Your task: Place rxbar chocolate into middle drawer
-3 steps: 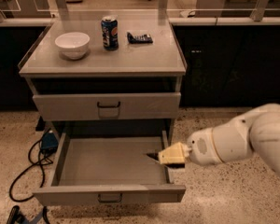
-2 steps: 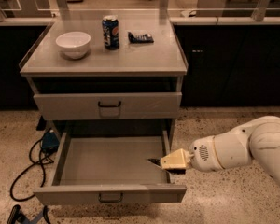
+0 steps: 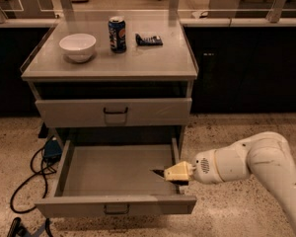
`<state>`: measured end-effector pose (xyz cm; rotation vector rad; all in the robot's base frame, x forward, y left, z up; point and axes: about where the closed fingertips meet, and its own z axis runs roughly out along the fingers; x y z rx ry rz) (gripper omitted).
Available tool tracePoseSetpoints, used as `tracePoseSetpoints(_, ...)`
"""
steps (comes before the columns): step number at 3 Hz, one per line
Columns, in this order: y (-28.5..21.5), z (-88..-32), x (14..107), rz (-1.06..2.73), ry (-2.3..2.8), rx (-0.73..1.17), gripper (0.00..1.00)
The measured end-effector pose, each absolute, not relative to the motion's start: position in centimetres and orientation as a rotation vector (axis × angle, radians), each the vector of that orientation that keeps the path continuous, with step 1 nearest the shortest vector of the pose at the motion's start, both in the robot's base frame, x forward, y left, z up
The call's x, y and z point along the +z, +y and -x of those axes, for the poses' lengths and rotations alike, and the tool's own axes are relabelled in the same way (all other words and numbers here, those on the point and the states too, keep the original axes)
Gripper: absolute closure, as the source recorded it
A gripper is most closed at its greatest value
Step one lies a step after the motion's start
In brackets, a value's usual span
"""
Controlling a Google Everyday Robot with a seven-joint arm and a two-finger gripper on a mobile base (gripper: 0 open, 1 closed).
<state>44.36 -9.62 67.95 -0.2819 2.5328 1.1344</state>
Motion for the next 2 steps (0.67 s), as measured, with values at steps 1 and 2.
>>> tracePoseSetpoints(1, -9.31, -47.33, 62.24, 0.256, 2.487, 1.092, 1.00)
tracePoseSetpoints(2, -9.49, -47.79, 61.65, 0.243, 2.490, 1.083, 1.00)
